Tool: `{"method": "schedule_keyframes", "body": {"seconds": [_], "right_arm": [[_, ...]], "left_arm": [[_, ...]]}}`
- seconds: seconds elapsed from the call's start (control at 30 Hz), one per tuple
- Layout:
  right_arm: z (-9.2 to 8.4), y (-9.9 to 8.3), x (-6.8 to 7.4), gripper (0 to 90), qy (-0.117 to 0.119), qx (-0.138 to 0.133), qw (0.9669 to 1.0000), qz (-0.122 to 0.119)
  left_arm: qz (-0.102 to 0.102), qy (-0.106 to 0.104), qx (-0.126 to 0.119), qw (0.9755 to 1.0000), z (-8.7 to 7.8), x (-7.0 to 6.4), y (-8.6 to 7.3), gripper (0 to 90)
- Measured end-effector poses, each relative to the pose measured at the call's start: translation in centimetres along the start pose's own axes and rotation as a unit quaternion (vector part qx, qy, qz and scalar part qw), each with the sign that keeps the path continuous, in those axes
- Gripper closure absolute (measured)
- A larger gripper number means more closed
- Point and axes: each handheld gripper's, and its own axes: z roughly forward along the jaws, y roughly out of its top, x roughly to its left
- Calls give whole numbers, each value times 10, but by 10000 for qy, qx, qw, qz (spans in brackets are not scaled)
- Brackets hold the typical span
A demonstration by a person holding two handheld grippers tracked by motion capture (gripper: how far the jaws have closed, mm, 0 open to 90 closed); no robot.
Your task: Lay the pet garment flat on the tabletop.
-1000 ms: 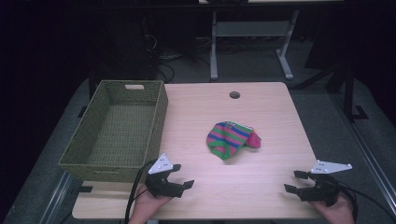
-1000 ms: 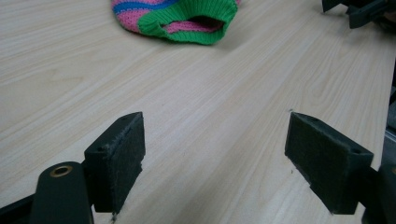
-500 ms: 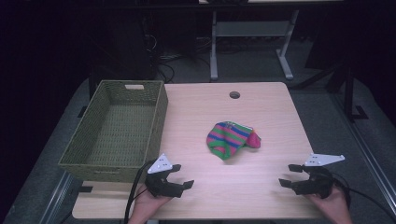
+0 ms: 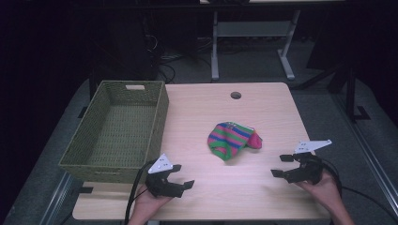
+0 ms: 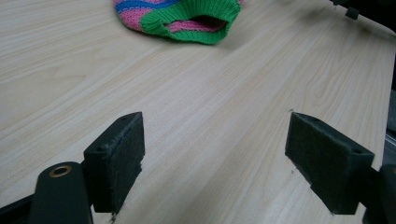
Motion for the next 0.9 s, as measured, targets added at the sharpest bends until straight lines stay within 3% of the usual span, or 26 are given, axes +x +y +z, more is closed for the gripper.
{"method": "schedule_keyframes", "body": {"seconds": [0.9], "right_arm": [[18, 81, -4, 200, 236, 227, 9988, -377]], "left_arm": [[-53, -48, -29, 10000, -1, 5, 0, 195]]}}
